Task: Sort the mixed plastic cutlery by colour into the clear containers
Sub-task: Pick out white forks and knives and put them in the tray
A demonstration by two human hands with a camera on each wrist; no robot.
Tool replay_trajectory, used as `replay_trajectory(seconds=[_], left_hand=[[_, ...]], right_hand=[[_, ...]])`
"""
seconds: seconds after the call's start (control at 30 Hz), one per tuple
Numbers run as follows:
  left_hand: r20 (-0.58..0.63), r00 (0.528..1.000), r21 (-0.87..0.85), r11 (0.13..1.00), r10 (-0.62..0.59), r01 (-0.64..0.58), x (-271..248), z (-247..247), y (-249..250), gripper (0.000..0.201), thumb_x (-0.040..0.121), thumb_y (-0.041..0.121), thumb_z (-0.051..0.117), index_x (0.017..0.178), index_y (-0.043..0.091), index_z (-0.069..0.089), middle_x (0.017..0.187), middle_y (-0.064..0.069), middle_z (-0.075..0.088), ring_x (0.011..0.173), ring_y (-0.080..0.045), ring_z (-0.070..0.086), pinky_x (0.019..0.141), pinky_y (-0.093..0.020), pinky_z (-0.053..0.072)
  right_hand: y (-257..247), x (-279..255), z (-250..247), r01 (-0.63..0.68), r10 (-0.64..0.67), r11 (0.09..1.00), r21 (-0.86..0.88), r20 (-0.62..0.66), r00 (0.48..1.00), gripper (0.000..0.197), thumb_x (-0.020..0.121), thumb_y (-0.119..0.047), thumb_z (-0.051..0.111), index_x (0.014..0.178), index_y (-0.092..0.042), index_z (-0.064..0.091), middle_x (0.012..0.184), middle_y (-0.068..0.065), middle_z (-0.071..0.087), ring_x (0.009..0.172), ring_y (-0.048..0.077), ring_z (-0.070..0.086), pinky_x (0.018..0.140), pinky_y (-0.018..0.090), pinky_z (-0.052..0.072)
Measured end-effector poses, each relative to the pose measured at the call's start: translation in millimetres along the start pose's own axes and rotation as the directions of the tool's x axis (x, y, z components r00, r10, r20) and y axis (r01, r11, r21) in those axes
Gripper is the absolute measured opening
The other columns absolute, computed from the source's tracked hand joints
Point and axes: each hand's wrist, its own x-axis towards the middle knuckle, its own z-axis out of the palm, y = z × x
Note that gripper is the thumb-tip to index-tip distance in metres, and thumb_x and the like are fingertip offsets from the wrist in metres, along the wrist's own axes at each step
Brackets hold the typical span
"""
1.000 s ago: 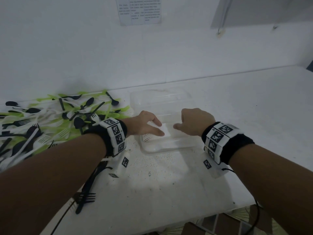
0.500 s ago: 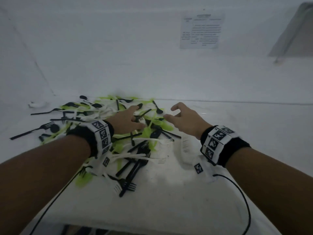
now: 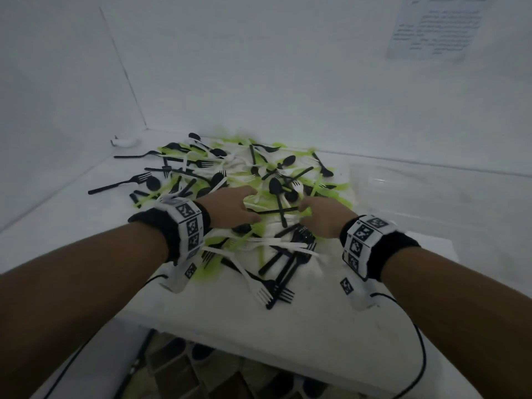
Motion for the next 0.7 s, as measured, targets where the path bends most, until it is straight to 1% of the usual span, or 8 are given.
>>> replay_trajectory(seconds=[0.07,0.13,0.27,0.37,0.47,0.53,0.63,0.7], left_hand=[[0.006,1.000,0.005,1.000,0.023,-0.023,3,-1,-6,0.074,0.096,0.054,0.062,0.157,0.026,0.031,0.126,0.001,0.069,0.121,-0.020,0.059,0.100,-0.033,0.045],[0.013,0.999,0.012,0.999,0.042,-0.042,6,-2,-10,0.074,0.096,0.055,0.062,0.156,0.027,0.032,0.123,0.003,0.069,0.118,-0.019,0.060,0.102,-0.035,0.046],[0.020,0.996,0.002,0.996,0.090,-0.090,13,-3,-15,0.066,0.095,0.054,0.063,0.150,0.029,0.038,0.117,0.005,0.070,0.109,-0.017,0.063,0.098,-0.034,0.049],[0.012,0.988,0.014,0.988,0.151,-0.151,14,2,-13,0.051,0.095,0.053,0.063,0.137,0.028,0.051,0.106,0.010,0.070,0.097,-0.012,0.065,0.090,-0.033,0.052],[0.035,0.964,0.099,0.959,0.265,-0.267,13,13,-3,0.035,0.096,0.046,0.064,0.123,0.023,0.062,0.096,0.010,0.064,0.085,-0.009,0.063,0.080,-0.031,0.052],[0.082,0.941,0.218,0.915,0.330,-0.340,15,22,5,0.028,0.098,0.040,0.063,0.118,0.021,0.066,0.096,0.007,0.062,0.088,-0.013,0.059,0.075,-0.029,0.045],[0.141,0.931,0.333,0.870,0.337,-0.365,20,30,13,0.024,0.101,0.038,0.058,0.112,0.020,0.069,0.103,0.005,0.064,0.088,-0.013,0.054,0.072,-0.027,0.039],[0.148,0.924,0.319,0.867,0.353,-0.383,24,32,15,0.022,0.102,0.038,0.057,0.109,0.021,0.068,0.102,0.005,0.065,0.088,-0.014,0.055,0.074,-0.028,0.041]], right_hand=[[2,4,6,-0.037,0.042,0.994,-0.102,0.044,0.998,0.038,0.103,-0.027,0.051,0.140,-0.020,0.051,0.140,0.010,0.055,0.122,0.030,0.056,0.090,0.034,0.048],[1,7,10,-0.055,0.061,0.988,-0.143,0.042,0.997,0.034,0.104,-0.025,0.049,0.137,-0.019,0.054,0.136,0.010,0.058,0.118,0.031,0.058,0.086,0.033,0.047],[-6,11,11,-0.070,0.054,0.986,-0.151,-0.109,0.993,0.022,0.103,-0.029,0.049,0.116,-0.026,0.067,0.115,0.005,0.066,0.099,0.028,0.063,0.074,0.032,0.047],[-11,15,7,-0.072,0.053,0.996,-0.058,-0.278,0.959,0.024,0.104,-0.033,0.044,0.109,-0.027,0.067,0.103,0.003,0.069,0.090,0.028,0.064,0.070,0.034,0.051],[-17,15,0,0.032,0.046,0.985,0.170,-0.433,0.900,0.025,0.102,-0.032,0.042,0.096,-0.018,0.062,0.085,0.002,0.068,0.078,0.027,0.065,0.068,0.038,0.054],[-25,11,-5,0.120,0.059,0.920,0.374,-0.434,0.899,0.024,0.100,-0.028,0.043,0.105,-0.023,0.066,0.093,-0.002,0.071,0.080,0.023,0.068,0.074,0.039,0.057],[-31,4,-4,0.155,-0.008,0.832,0.533,-0.268,0.963,0.048,0.094,-0.031,0.041,0.139,-0.030,0.058,0.131,-0.005,0.064,0.111,0.019,0.065,0.102,0.042,0.051],[-30,-1,2,0.126,-0.037,0.817,0.562,-0.167,0.985,0.060,0.088,-0.041,0.038,0.146,-0.030,0.053,0.146,-0.006,0.055,0.128,0.017,0.056,0.113,0.039,0.041]])
